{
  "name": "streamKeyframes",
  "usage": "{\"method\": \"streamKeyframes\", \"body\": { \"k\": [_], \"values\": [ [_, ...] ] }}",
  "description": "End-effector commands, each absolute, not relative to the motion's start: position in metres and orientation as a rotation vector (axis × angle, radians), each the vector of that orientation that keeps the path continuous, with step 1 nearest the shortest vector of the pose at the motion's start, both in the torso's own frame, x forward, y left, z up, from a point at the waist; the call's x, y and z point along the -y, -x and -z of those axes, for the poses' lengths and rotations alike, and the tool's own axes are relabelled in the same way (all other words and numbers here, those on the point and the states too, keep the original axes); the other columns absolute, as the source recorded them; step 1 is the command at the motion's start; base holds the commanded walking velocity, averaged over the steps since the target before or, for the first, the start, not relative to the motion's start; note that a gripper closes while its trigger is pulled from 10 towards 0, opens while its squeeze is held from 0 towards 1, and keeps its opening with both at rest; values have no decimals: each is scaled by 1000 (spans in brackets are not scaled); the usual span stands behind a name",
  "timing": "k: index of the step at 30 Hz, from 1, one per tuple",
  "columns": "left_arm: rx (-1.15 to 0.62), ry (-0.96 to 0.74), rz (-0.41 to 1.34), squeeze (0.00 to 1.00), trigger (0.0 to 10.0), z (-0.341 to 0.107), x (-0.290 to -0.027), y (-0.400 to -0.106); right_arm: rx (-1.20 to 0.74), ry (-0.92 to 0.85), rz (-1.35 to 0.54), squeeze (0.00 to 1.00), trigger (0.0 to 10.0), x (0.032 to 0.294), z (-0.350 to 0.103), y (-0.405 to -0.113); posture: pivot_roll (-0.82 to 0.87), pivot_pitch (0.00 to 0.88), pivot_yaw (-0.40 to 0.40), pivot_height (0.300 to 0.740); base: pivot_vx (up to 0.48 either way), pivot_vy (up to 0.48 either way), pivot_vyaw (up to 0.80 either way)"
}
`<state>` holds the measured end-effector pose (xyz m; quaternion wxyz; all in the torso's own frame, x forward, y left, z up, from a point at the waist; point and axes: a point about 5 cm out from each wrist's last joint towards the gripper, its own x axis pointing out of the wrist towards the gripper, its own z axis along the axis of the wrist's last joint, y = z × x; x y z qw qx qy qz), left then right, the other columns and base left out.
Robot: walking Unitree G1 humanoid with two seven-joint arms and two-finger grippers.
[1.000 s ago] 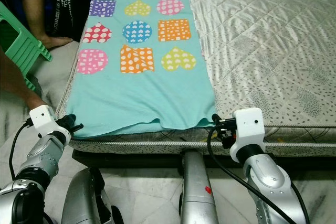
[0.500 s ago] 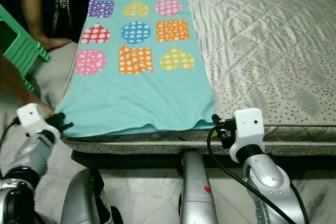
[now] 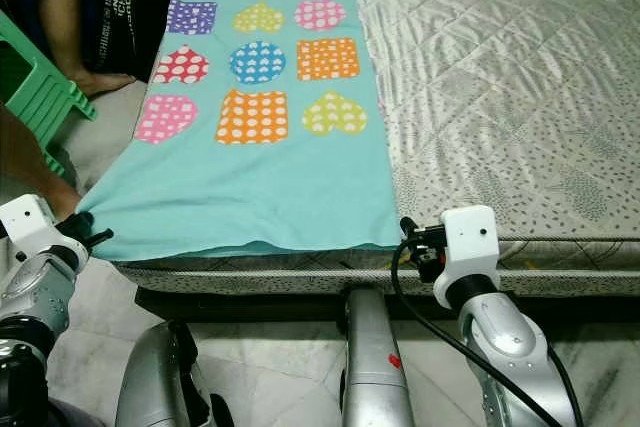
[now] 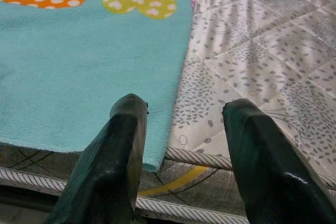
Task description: Clean up the room
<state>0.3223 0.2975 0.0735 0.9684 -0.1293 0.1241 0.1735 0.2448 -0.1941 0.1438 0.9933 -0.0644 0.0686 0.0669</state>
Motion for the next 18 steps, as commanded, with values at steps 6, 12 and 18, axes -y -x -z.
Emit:
{"method": "streamKeyframes", "body": {
  "k": [6, 12, 18],
  "values": [
    [-361, 202, -312, 1000, 10000, -55, -289, -314, -138, 121, -140, 0, 10000, 190, -141, -249, -281, 160, 32, 533, 0, 0, 0],
    [-375, 131, -311, 1000, 10000, -48, -283, -309, -124, 107, -143, 0, 10000, 188, -140, -255, -259, 133, 45, 533, 0, 0, 0],
    [-351, 104, -306, 1000, 10000, -45, -284, -299, -105, 82, -154, 0, 10000, 181, -139, -262, -231, 105, 58, 533, 0, 0, 0]
  ]
}}
